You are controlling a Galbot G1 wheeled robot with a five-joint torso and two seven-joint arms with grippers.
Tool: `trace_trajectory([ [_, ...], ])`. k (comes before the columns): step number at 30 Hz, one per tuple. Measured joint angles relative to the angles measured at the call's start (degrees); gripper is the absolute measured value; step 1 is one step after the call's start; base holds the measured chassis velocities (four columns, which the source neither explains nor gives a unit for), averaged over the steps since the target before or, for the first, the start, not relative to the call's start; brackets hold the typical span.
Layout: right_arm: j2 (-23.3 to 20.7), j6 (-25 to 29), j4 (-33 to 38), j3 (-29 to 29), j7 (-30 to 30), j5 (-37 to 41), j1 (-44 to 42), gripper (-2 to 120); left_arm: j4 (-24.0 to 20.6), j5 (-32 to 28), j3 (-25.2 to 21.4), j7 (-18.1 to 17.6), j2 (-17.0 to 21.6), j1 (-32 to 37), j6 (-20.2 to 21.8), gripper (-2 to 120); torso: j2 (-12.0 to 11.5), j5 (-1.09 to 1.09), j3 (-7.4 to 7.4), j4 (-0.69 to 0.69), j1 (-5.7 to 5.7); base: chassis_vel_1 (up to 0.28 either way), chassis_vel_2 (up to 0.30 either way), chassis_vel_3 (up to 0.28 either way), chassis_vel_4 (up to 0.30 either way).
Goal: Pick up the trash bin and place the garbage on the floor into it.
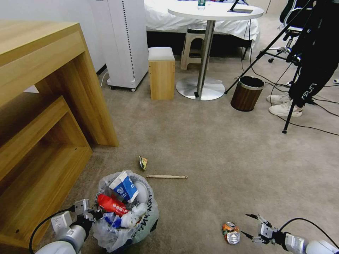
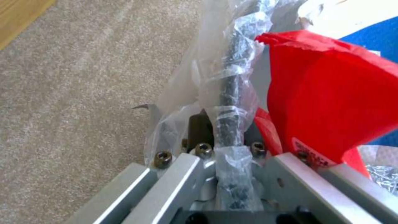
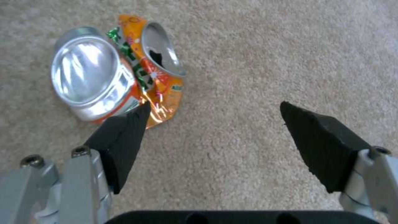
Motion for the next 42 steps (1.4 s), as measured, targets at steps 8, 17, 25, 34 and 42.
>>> trace_trajectory([
  [8, 1.1, -0.4, -0.7, -0.9, 0.2, -0.1, 1.6, 80, -0.1, 0.0, -0.2, 0.1, 0.1, 0.6, -0.4, 0, 0.0, 0.00, 0.00, 0.00, 0.00, 0.000, 0.000, 0.000, 0.000],
  [17, 1.8, -0.6, -1.7, -2.0, 0.4, 0.1, 3.4, 80, -0.5, 0.3, 0.2, 0.1, -0.4, 0.5, -0.7, 0, 0.0, 0.00, 0.00, 0.01, 0.00, 0.000, 0.000, 0.000, 0.000],
  [25, 2.2, -0.7, -1.0, -3.0, 0.5, 0.5, 3.8, 80, -0.7, 0.6, 0.7, 0.1, -1.0, 0.1, -0.7, 0, 0.0, 0.00, 0.00, 0.00, 0.00, 0.000, 0.000, 0.000, 0.000],
  [34, 0.7, -0.7, 1.0, -2.8, -0.1, 1.0, 2.4, 80, -0.6, 0.6, 0.4, 0.0, -0.9, -0.2, -0.7, 0, 0.0, 0.00, 0.00, 0.00, 0.00, 0.000, 0.000, 0.000, 0.000],
  [42, 0.7, -0.4, 0.6, -2.0, -0.3, 1.0, 1.8, 80, -0.6, 0.8, 0.4, -0.1, -1.2, 0.1, -0.9, 0, 0.0, 0.00, 0.00, 0.00, 0.00, 0.000, 0.000, 0.000, 0.000],
])
